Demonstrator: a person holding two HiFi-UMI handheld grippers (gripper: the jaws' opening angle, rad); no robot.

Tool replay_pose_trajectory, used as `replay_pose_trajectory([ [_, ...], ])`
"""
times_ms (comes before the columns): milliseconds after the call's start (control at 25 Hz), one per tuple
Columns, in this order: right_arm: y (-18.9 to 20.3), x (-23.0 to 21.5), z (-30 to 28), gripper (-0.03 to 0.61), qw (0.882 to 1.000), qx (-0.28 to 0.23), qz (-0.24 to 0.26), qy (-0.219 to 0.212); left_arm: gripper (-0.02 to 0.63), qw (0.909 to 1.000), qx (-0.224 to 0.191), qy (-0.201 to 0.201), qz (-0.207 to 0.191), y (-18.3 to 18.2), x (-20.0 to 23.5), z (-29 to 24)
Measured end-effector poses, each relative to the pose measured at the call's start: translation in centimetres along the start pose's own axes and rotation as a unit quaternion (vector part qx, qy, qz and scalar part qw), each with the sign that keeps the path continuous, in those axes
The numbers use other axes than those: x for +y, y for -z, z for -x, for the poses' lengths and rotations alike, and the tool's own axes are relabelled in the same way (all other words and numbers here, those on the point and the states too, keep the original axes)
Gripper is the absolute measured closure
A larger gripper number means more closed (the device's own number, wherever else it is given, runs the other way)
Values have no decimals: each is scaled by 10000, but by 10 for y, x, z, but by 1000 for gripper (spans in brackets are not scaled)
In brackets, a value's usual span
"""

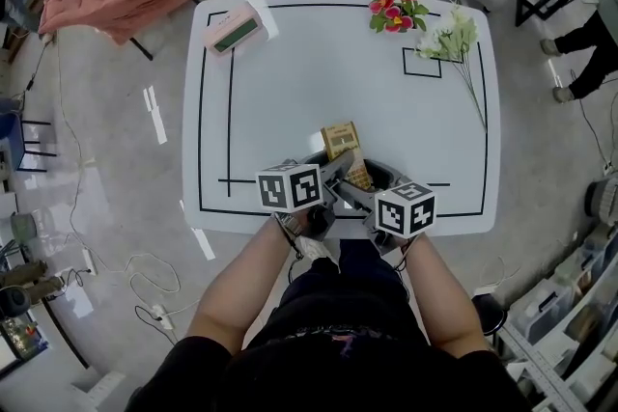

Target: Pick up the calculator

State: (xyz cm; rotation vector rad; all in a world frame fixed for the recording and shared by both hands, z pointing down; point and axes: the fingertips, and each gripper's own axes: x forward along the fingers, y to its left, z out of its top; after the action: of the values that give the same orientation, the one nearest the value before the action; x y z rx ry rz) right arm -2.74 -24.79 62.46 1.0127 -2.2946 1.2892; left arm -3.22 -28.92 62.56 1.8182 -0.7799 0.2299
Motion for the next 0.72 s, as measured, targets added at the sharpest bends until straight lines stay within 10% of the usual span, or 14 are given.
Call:
replay_pose_trajectory([
  [720,-35,39,13,206,9869,-674,1461,-142,532,9871,-1529,471,6,-54,-34,65],
])
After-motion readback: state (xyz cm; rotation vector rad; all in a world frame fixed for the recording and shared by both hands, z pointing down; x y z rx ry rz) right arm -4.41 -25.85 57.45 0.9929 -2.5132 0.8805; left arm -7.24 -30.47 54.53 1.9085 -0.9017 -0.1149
